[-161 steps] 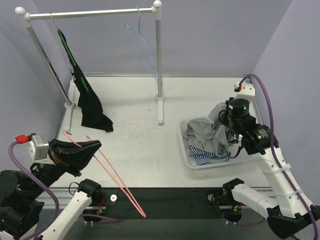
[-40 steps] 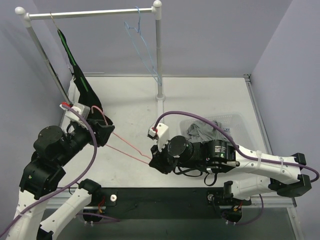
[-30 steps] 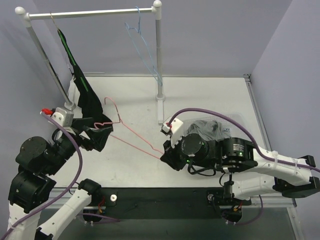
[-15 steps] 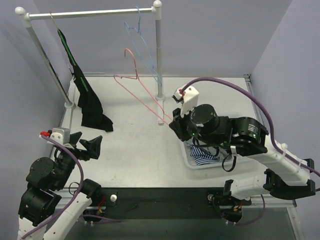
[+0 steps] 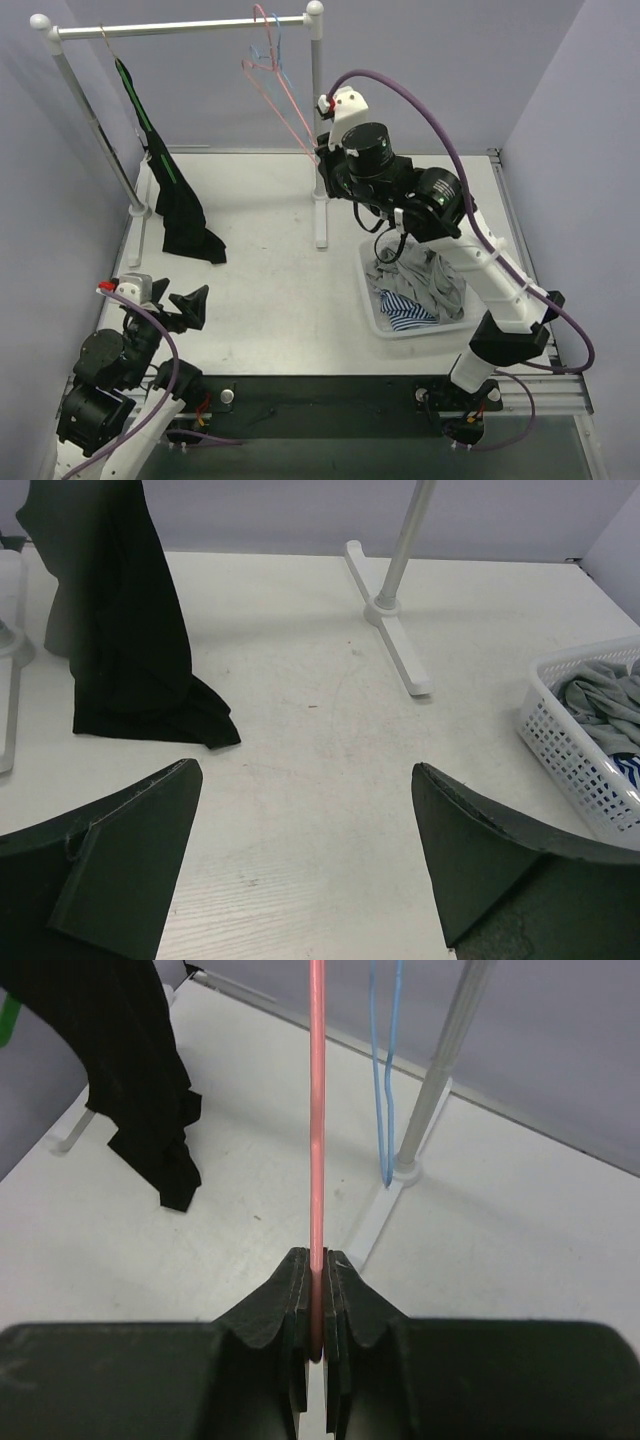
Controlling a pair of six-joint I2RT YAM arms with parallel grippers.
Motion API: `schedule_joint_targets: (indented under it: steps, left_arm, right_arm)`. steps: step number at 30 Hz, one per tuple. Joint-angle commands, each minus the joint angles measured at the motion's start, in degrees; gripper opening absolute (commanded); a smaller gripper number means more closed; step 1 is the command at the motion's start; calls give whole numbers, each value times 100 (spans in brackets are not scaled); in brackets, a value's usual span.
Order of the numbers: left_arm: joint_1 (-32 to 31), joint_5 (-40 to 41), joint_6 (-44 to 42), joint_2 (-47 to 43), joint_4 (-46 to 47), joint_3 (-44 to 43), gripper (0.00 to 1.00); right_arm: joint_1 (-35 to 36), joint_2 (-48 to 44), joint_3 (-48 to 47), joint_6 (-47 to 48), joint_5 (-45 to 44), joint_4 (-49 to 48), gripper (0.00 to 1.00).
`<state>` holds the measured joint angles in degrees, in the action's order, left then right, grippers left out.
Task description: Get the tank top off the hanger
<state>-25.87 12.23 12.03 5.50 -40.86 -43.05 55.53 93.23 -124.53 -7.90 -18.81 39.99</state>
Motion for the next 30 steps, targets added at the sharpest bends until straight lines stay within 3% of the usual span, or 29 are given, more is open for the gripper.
schedule_joint_targets:
  steps: [1, 11, 19, 22, 23, 30]
  left_arm:
    - [-41, 69, -139, -172, 368, 95, 97]
    - [-41, -63, -192, 320, 298, -169, 97]
    - [-41, -274, -175, 1233, 105, -1073, 97]
    - [-41, -107, -227, 1585, 0, -1581, 96]
    - [-41, -72, -262, 1856, -36, -1714, 95]
    - [-41, 306, -649, 2807, 201, -2699, 94]
  right_arm:
    - [-270, 361, -536, 210, 149, -465, 0]
    - [-569, 960, -687, 105, 413, -966, 0]
    - [-596, 1083, -590, -44, 421, -1133, 1]
    - [-604, 943, -511, -176, 711, -1142, 16]
    - [-596, 899, -476, -203, 781, -1134, 26]
    - [-578, -197, 481, -414, 1335, -1125, 56]
